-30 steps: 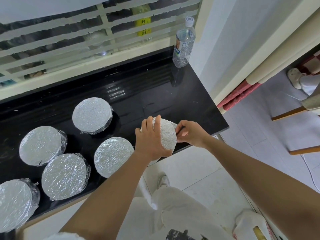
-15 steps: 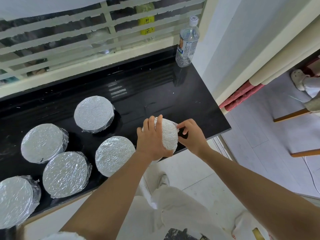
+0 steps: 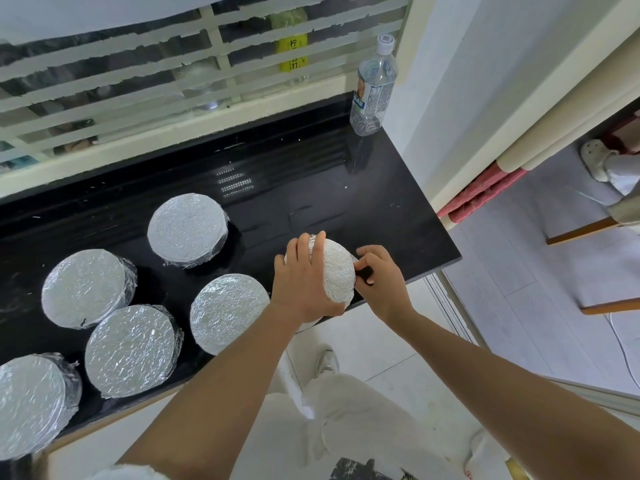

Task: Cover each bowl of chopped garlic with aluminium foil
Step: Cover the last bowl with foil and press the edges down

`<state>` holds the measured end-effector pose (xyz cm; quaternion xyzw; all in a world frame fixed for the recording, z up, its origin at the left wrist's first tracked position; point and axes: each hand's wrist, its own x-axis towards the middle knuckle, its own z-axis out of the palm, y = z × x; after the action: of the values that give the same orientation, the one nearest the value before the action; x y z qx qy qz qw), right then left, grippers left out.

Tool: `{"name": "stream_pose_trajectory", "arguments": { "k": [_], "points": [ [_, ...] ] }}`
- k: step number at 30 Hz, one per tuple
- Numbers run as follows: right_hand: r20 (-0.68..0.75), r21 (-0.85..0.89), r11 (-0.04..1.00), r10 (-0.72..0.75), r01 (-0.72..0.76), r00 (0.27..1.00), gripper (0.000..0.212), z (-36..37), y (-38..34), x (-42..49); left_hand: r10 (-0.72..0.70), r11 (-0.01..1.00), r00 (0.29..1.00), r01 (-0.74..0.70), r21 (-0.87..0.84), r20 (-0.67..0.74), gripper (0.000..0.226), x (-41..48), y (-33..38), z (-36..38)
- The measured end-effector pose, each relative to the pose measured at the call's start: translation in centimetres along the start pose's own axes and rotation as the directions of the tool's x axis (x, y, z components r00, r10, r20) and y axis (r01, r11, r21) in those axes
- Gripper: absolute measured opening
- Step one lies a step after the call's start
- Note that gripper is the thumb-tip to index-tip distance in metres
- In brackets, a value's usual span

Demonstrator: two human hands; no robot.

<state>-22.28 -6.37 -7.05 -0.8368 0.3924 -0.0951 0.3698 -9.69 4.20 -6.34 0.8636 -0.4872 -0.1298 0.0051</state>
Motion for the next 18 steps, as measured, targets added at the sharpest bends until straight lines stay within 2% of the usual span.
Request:
{"name": "stream_pose_trajectory", "arguments": {
  "k": [4,8,11,13,15,18],
  "points": [
    [0.088,0.079,0.996,0.036,-0.043,0.995,0.008,-0.1,0.4,-0.2,0.089,0.996,0.995,-0.090,0.007,0.037,0.125,0.3,-0.5,-0.4],
    [0.083,0.136,0.983,0.111,-0.122,0.990,0.016,0.0,0.4,-0.7,0.226,0.972,0.968,-0.232,0.043,0.113,0.128,1.5,-1.1,-1.7],
    [0.079,0.163,0.974,0.145,-0.157,0.986,0.014,0.2,0.3,-0.8,0.264,0.947,0.947,-0.291,0.137,0.184,0.137,2.1,-1.4,-2.4],
    [0.083,0.169,0.972,0.148,-0.160,0.985,0.015,0.2,0.0,-0.7,0.242,0.946,0.952,-0.275,0.172,0.188,0.144,2.2,-1.7,-2.5],
    [0.090,0.180,0.970,0.148,-0.162,0.985,0.017,0.1,-0.2,-0.6,0.197,0.966,0.964,-0.222,0.131,0.180,0.149,1.8,-2.0,-2.6],
    [0.122,0.177,0.971,0.138,-0.158,0.983,0.015,-0.3,-0.1,-0.3,0.069,0.998,0.991,-0.069,0.000,0.113,0.130,0.9,-1.6,-2.9]
  ]
}}
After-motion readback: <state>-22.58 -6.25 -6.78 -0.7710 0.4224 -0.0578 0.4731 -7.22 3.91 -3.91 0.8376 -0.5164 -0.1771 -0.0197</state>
